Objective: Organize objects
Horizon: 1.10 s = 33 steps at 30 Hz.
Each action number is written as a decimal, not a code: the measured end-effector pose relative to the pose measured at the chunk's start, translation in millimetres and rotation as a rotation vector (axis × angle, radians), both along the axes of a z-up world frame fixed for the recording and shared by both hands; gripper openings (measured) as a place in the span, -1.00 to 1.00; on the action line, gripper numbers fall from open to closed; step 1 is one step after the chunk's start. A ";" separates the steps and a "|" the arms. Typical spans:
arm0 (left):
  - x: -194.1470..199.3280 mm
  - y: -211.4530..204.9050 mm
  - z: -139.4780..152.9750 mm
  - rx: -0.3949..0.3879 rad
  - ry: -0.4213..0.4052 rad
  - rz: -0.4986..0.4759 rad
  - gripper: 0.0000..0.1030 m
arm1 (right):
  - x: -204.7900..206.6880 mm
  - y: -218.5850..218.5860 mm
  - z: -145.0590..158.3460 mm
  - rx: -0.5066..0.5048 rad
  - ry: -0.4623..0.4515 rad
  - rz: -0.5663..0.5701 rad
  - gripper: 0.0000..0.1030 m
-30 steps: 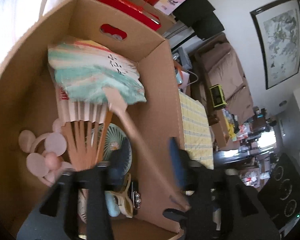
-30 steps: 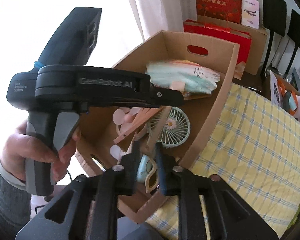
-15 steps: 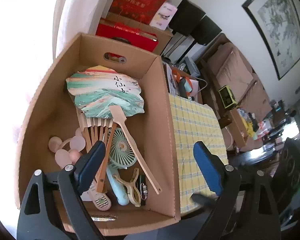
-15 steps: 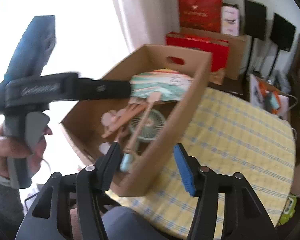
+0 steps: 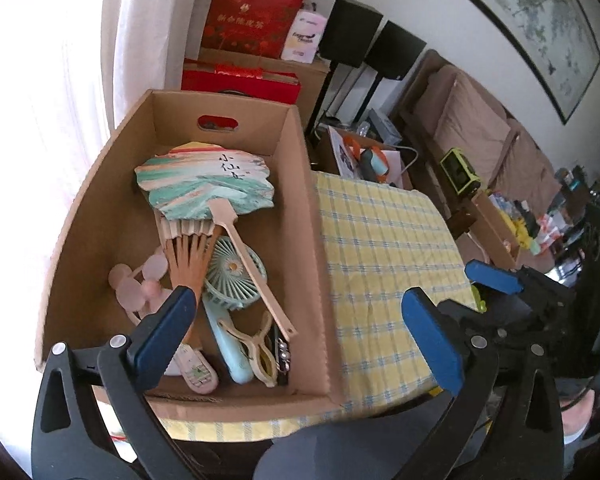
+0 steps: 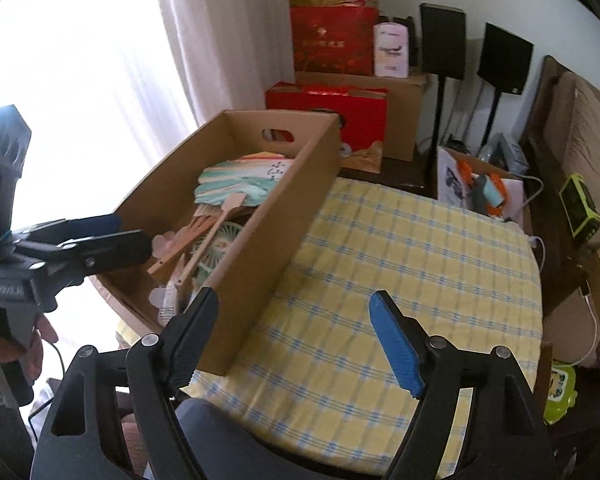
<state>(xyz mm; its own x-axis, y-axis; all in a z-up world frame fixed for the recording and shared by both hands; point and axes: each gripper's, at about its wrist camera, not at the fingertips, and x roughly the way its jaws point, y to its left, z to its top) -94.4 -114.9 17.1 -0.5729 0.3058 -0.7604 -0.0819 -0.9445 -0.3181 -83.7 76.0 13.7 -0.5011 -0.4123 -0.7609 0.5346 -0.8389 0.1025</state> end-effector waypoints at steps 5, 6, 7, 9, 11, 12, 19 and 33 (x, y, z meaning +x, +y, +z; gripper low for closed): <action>15.3 15.1 -1.8 -0.052 0.015 0.030 1.00 | 7.2 20.6 -0.1 -0.004 0.014 -0.048 0.68; 18.8 19.0 -3.1 -0.072 0.013 0.040 1.00 | 9.3 25.2 -0.7 -0.008 0.015 -0.057 0.73; 21.8 21.6 -4.9 -0.077 0.011 0.044 1.00 | 11.3 29.1 -1.1 -0.009 0.017 -0.065 0.79; 27.7 25.5 -7.2 -0.086 0.009 0.053 1.00 | 15.2 36.8 -1.8 -0.006 0.026 -0.086 0.90; 35.7 30.1 -8.0 -0.110 0.021 0.066 1.00 | 19.7 45.0 -2.4 -0.006 0.036 -0.105 0.99; 38.5 31.4 -8.1 -0.118 0.025 0.072 1.00 | 22.9 49.8 -2.6 -0.008 0.043 -0.113 0.99; 60.1 39.5 -13.1 -0.171 0.031 0.110 1.00 | 40.8 71.8 -4.5 -0.014 0.081 -0.165 0.99; 112.1 58.9 -7.0 -0.169 0.098 0.075 1.00 | 86.6 94.3 -7.6 0.019 0.182 -0.240 0.99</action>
